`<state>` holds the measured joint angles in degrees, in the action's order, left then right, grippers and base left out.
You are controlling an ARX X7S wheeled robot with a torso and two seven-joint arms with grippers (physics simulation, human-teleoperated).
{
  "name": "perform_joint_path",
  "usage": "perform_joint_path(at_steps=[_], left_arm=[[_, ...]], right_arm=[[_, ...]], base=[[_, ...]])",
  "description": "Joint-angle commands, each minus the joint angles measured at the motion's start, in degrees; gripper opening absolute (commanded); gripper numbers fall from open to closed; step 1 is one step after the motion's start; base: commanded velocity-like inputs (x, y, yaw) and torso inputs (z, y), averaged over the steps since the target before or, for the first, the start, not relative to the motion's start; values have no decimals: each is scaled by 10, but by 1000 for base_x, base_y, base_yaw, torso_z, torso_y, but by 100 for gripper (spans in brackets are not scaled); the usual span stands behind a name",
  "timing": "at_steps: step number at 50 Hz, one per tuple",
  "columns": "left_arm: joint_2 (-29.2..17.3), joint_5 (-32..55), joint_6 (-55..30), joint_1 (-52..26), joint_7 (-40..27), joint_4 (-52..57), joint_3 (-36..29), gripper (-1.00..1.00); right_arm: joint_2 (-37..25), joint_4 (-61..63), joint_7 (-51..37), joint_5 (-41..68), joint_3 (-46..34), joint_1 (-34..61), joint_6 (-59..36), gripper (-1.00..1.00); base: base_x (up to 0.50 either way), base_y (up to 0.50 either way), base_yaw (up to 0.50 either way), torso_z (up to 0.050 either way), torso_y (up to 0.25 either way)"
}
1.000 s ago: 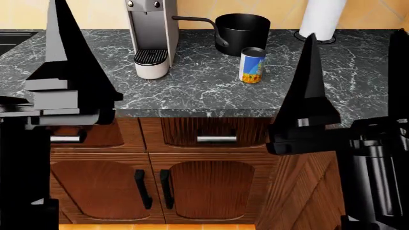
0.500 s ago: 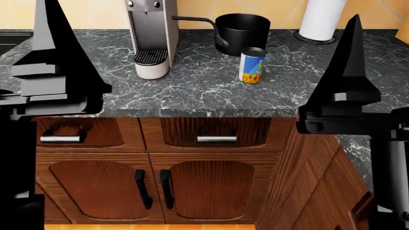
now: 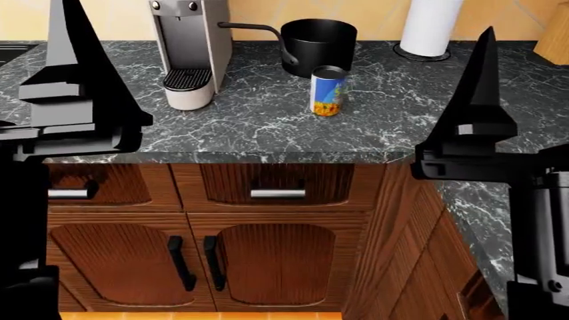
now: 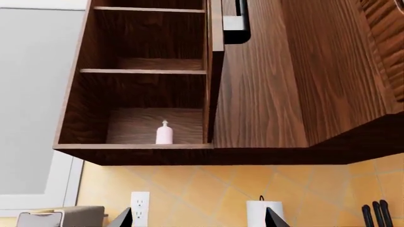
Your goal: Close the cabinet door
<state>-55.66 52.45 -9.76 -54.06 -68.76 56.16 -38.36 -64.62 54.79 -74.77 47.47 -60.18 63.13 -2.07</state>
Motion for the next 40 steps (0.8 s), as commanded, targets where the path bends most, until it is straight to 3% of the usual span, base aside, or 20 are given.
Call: perform_joint_path(at_steps=[1,7,40], left_arm=[[-3,3,-2,-4,-2,0,-2,100],[-4,7,-1,-5,-2,-2,-2,100],[-7,9,-3,-12,-4,-2,-4,100]], right_arm=[[3,-7,1,3,-2,-2,0,100],[5,-10,8,1,-4,-4,1,100],[4,-29,17,5,1,-21,27,100]], base=[[0,0,0,0,0],[52,1,0,0,0],[500,96,0,0,0]])
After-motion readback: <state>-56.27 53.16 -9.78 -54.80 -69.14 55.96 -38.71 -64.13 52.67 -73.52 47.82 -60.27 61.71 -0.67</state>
